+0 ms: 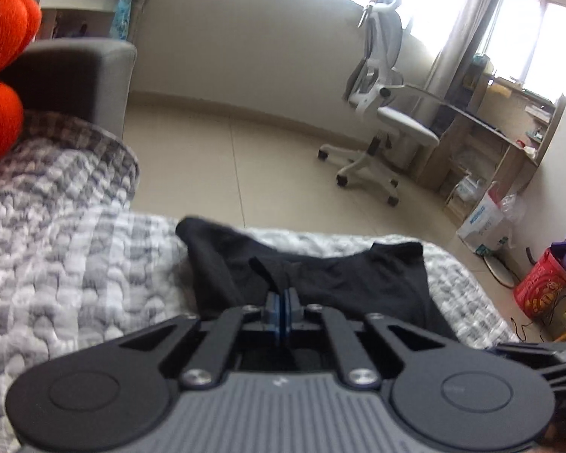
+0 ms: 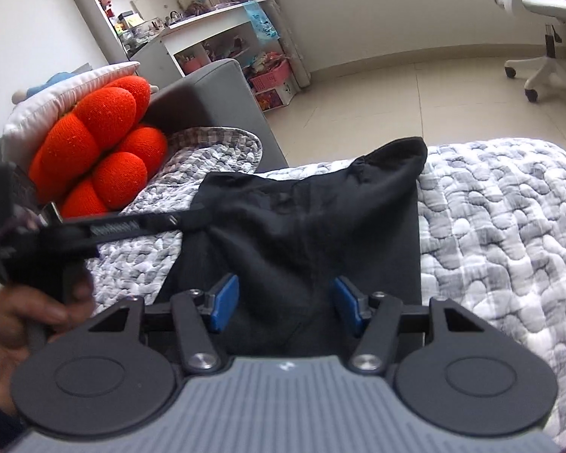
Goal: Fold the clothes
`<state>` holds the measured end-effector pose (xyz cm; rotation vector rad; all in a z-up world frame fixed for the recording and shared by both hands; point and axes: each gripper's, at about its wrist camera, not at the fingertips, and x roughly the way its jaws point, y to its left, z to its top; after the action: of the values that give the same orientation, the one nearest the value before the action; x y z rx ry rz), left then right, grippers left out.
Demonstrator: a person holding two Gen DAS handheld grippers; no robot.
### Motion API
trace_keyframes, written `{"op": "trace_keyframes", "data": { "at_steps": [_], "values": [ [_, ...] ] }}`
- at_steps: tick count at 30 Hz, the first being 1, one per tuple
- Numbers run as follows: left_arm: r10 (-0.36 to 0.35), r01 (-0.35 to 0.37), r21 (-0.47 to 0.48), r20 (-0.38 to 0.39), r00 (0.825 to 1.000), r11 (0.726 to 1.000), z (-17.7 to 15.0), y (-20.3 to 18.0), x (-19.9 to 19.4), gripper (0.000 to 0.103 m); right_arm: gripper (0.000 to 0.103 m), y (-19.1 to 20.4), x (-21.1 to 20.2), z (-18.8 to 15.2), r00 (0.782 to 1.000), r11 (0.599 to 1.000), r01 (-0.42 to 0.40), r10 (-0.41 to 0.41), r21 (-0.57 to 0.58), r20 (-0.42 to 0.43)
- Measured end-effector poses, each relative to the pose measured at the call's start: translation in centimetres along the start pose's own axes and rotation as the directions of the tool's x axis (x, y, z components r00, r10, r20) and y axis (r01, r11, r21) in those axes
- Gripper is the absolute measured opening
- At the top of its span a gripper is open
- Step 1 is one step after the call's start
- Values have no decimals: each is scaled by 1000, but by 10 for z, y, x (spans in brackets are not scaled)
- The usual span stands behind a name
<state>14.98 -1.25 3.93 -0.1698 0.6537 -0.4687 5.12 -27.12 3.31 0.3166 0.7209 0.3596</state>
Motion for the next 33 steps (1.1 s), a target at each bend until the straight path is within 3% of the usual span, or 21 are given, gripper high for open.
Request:
{"op": "trace_keyframes", "data": {
  "at_steps": [4, 7, 11, 13, 15, 17, 23, 26, 28, 30, 33],
  "values": [
    [-19, 19, 2, 43, 999, 1000, 12, 0, -3, 2, 60, -7, 9, 5, 999, 999, 34, -35, 30, 15],
    [9, -9, 2, 45, 999, 1000, 11, 4, 2, 2, 60, -12, 13, 20, 999, 999, 33, -35, 40, 32],
    [55, -55, 3, 16, 998, 998, 0, 10, 4, 2, 60, -42, 18, 52, 989, 995, 95, -98, 37, 111],
    [55, -55, -15, 13, 998, 998, -4, 14, 4, 2, 49, -61, 35, 64, 986, 987, 149, -153, 56, 62],
    [50, -50, -28, 13, 999, 998, -6, 17, 4, 2, 26, -61, 48, 69, 984, 985, 175, -174, -3, 48],
    [47, -46, -32, 26, 999, 998, -6, 16, 3, 2, 19, -55, 60, 73, 983, 981, 182, -180, -68, 44],
    [60, -59, -37, 45, 997, 998, -7, 13, 0, 3, 19, -47, 73, 79, 982, 978, 185, -180, -98, 57],
    [72, -71, -42, 39, 997, 997, -9, 14, 1, 3, 21, -51, 55, 78, 989, 993, 111, -105, -48, 105],
    [81, -79, -46, 35, 996, 996, -11, 14, 2, 3, 22, -53, 56, 77, 992, 996, 86, -82, -32, 92],
    [97, -95, -41, 36, 995, 995, -11, 13, 3, 3, 19, -53, 75, 74, 981, 977, 192, -190, -89, 25],
    [120, -118, -33, 41, 992, 992, -12, 12, 1, 3, 21, -56, 72, 77, 977, 975, 212, -209, -67, 48]
  ]
}}
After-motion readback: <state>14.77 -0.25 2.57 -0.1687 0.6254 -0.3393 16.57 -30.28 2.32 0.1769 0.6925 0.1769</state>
